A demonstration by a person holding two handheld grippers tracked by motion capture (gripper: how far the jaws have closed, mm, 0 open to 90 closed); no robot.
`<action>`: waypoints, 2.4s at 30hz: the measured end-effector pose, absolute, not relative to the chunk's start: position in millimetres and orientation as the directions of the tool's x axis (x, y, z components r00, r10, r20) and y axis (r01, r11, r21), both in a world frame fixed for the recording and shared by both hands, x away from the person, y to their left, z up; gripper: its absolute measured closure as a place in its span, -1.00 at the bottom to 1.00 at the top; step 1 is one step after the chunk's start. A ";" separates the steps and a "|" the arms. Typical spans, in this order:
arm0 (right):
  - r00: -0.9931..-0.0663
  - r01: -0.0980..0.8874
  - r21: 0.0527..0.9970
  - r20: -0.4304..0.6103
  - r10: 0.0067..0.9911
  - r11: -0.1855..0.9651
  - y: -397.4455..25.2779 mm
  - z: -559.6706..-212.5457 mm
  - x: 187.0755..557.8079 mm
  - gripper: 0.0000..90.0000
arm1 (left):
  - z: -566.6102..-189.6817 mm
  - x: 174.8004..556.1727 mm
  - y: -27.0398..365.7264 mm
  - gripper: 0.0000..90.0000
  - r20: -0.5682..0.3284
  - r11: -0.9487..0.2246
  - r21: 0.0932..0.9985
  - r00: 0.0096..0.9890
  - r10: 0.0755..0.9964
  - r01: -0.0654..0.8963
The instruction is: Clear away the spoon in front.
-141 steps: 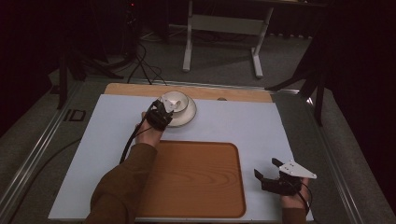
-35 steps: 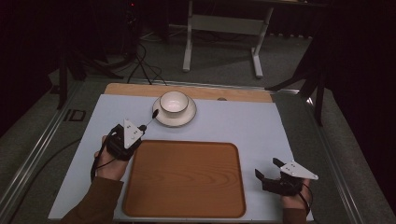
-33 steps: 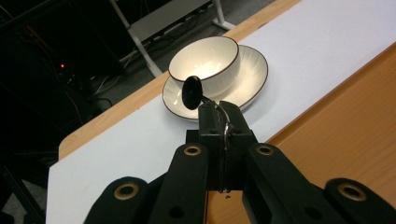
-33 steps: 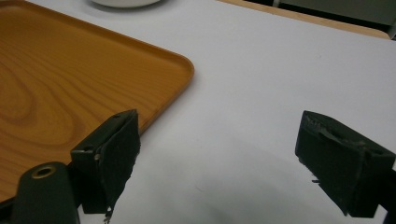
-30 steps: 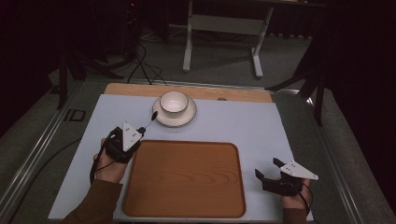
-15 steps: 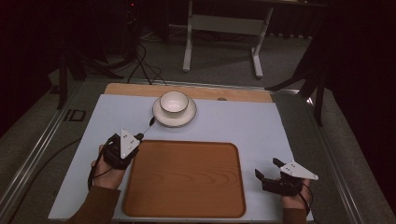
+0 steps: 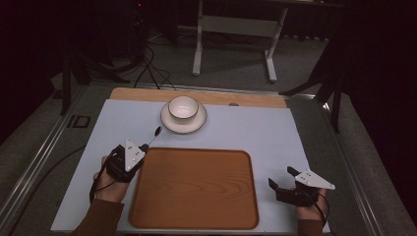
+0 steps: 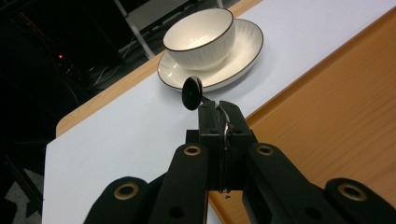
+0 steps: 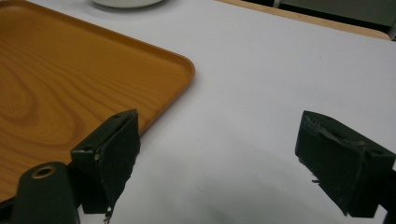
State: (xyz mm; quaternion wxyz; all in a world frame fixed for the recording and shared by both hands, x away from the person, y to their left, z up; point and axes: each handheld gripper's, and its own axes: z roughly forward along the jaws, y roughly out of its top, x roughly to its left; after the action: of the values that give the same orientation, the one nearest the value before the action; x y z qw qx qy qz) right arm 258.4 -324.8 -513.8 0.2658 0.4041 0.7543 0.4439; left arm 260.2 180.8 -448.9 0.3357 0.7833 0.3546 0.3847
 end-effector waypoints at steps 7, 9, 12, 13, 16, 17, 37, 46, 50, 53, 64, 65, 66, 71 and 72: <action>-0.531 0.374 0.884 -0.042 0.846 0.279 -325.2 -513.9 258.4 -0.69 | -453.5 256.4 181.7 0.98 0.369 -0.530 0.794 0.456 0.810 0.299; -0.531 0.375 0.884 -0.041 0.847 0.278 -325.2 -513.9 258.4 -0.69 | -454.9 254.7 182.4 0.98 0.368 -0.531 0.791 0.458 0.809 0.303; -0.531 0.374 0.884 -0.043 0.846 0.280 -324.7 -513.9 258.3 -0.69 | -457.5 251.5 183.2 0.98 0.363 -0.528 0.792 0.459 0.811 0.307; -0.532 0.374 0.884 -0.043 0.846 0.280 -324.7 -513.9 258.3 -0.69 | -458.5 250.3 183.6 0.98 0.358 -0.524 0.793 0.459 0.813 0.311; -0.532 0.375 0.884 -0.043 0.846 0.280 -324.6 -514.1 258.5 -0.69 | -461.7 246.6 185.4 0.98 0.350 -0.519 0.795 0.460 0.816 0.315; -0.532 0.375 0.884 -0.043 0.846 0.280 -324.5 -514.2 258.6 -0.69 | -462.7 245.4 186.2 0.98 0.348 -0.518 0.794 0.459 0.817 0.319; -0.535 0.375 0.882 -0.046 0.844 0.285 -324.0 -514.6 260.0 -0.69 | -477.2 226.4 191.7 0.98 0.317 -0.502 0.789 0.466 0.826 0.355; -0.535 0.372 0.883 -0.046 0.843 0.284 -324.2 -514.1 259.6 -0.69 | -479.4 219.8 190.4 0.97 0.325 -0.517 0.778 0.476 0.817 0.357; -0.536 0.372 0.883 -0.048 0.843 0.287 -324.0 -514.3 259.7 -0.69 | -481.3 219.2 189.2 0.97 0.329 -0.530 0.766 0.487 0.809 0.363; -0.535 0.373 0.883 -0.047 0.844 0.285 -324.1 -514.2 259.4 -0.69 | -482.4 218.1 188.6 0.96 0.336 -0.537 0.760 0.486 0.807 0.365; -0.535 0.373 0.882 -0.049 0.844 0.287 -323.8 -514.3 259.3 -0.69 | -486.3 209.9 191.0 0.75 0.310 -0.516 0.767 0.485 0.818 0.381; -0.535 0.373 0.882 -0.049 0.844 0.287 -323.8 -514.2 259.3 -0.69 | -487.4 208.9 191.2 0.74 0.305 -0.512 0.769 0.485 0.820 0.382; -0.535 0.373 0.882 -0.049 0.844 0.288 -323.6 -514.2 259.3 -0.69 | -488.4 207.9 191.4 0.74 0.300 -0.513 0.767 0.490 0.818 0.385; -0.535 0.374 0.882 -0.048 0.843 0.288 -323.3 -514.2 259.2 -0.69 | -492.0 203.8 188.7 0.70 0.289 -0.519 0.763 0.515 0.807 0.385; -0.535 0.374 0.882 -0.048 0.844 0.287 -323.4 -514.2 259.2 -0.69 | -492.2 203.8 188.2 0.68 0.285 -0.518 0.763 0.517 0.807 0.387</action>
State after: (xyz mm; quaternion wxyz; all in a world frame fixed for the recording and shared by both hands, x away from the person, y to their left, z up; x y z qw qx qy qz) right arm 259.2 -323.4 -514.2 0.2662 0.4021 0.7568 0.4413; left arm 203.8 188.2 -492.2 0.3240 0.8085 0.3690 0.3243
